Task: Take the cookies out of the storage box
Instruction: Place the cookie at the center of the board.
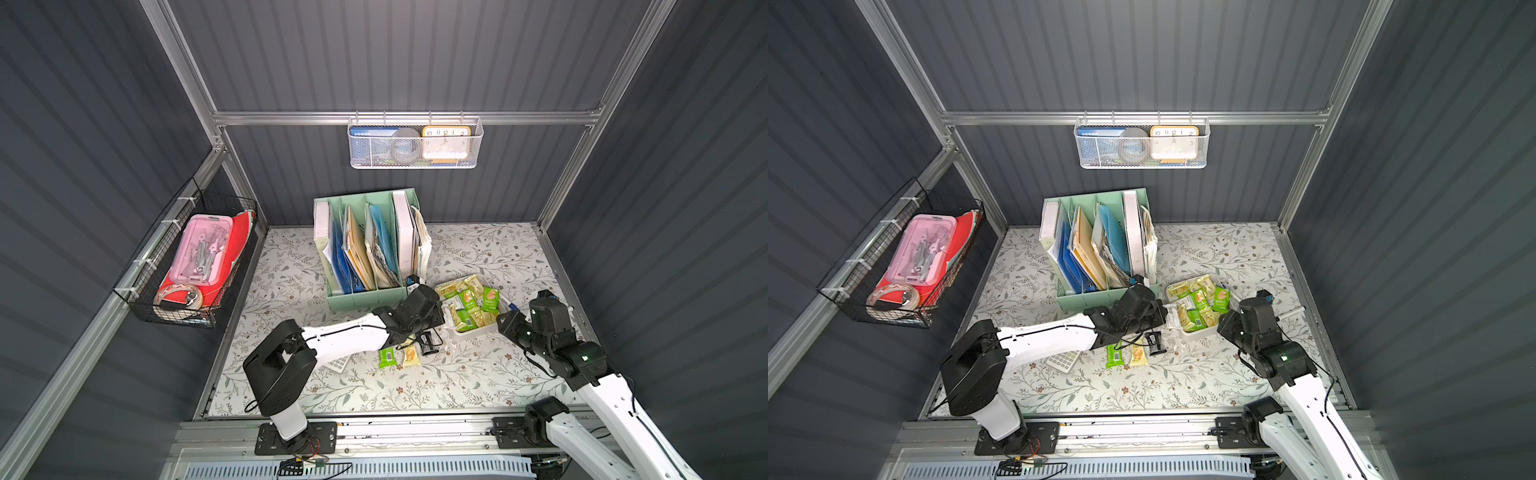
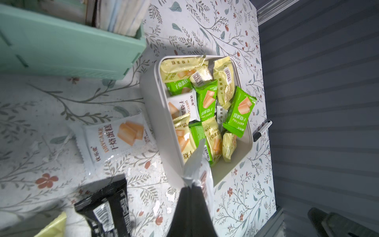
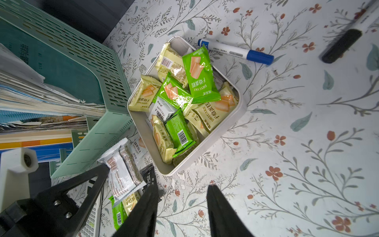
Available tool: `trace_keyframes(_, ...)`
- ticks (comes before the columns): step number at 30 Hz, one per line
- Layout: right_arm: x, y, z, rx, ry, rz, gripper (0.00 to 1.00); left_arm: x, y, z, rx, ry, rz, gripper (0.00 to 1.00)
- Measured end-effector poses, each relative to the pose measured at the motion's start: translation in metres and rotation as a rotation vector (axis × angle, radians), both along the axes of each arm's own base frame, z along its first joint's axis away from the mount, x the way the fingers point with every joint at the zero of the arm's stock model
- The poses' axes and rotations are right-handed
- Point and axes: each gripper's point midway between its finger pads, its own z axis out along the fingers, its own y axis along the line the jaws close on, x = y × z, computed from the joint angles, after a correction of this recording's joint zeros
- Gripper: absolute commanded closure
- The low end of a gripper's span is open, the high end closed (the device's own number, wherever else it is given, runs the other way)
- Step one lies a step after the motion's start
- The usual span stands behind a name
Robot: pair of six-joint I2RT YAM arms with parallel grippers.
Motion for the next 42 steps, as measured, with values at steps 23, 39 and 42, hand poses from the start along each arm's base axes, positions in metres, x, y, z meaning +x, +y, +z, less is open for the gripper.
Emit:
trace_keyframes(23, 0.001, 0.003, 0.003, 0.015, -0.011, 0.013, 0.57, -0.005, 0.000, -0.065, 0.013, 0.106, 0.034, 1.00)
trace_keyframes(39, 0.002, 0.007, -0.002, 0.012, 0.012, 0.039, 0.54, -0.010, 0.007, -0.085, 0.067, 0.155, 0.045, 0.89)
trace_keyframes(42, 0.003, 0.011, -0.011, 0.003, 0.048, 0.065, 0.54, -0.008, 0.011, -0.085, 0.090, 0.154, 0.065, 0.78)
